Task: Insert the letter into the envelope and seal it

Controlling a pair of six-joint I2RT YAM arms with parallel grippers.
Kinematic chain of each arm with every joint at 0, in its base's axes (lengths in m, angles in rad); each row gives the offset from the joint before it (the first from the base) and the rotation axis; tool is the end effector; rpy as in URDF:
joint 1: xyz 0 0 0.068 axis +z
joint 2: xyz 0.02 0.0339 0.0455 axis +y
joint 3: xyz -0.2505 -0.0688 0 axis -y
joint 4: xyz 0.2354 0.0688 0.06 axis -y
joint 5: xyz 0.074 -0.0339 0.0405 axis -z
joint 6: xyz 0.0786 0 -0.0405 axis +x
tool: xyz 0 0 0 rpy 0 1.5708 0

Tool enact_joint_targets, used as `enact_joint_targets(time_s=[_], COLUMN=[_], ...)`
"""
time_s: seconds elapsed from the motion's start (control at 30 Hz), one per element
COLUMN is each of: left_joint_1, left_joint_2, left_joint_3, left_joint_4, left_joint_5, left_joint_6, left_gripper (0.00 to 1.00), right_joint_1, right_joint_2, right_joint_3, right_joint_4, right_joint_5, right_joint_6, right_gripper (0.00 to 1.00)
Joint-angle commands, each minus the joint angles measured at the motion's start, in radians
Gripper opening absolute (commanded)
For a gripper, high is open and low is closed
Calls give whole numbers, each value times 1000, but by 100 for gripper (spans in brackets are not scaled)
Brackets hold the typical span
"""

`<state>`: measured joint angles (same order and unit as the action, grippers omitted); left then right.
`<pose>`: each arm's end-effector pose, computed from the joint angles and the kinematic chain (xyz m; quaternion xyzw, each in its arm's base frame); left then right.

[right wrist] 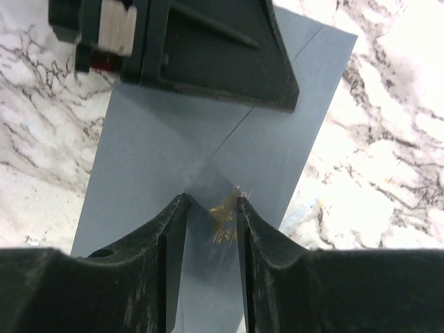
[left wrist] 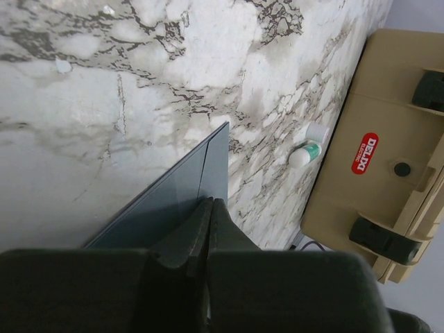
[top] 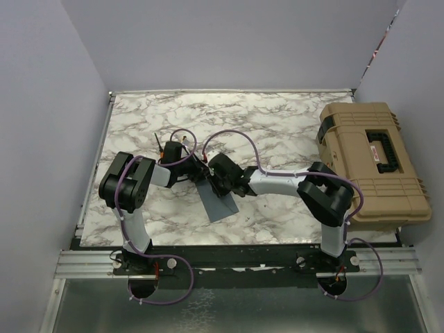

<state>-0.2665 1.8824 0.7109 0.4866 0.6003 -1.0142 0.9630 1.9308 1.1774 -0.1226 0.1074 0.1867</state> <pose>0.3271 -0.1353 0.0705 -0.1972 0.8498 -0.4588 0.1687 0.2458 0.3387 0.1138 -0.3384 0.8760 0.1425 0.3128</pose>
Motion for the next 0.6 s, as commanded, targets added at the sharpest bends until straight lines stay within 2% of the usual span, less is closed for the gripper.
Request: enact_joint_targets(time_s=[0.0, 0.13, 0.37, 0.57], left_joint_1=[19, 21, 21, 22], left_joint_2=[57, 59, 57, 57], left_joint_3=[-30, -28, -25, -24], left_joint_4=[-170, -171, -171, -172], left_joint_5=[-105, -106, -110, -114], left_joint_6=[60, 60, 62, 59], left_gripper=[0, 0, 0, 0], right_joint_1=[34, 37, 37, 39], right_joint_2=[37, 23, -4, -36], right_joint_3=[-96, -112, -147, -177], right_joint_4=[-218, -243, -287, -342], right_joint_5=[-35, -27, -17, -87], right_joint_6=[16, 34, 87, 105], right_gripper=[34, 31, 11, 10])
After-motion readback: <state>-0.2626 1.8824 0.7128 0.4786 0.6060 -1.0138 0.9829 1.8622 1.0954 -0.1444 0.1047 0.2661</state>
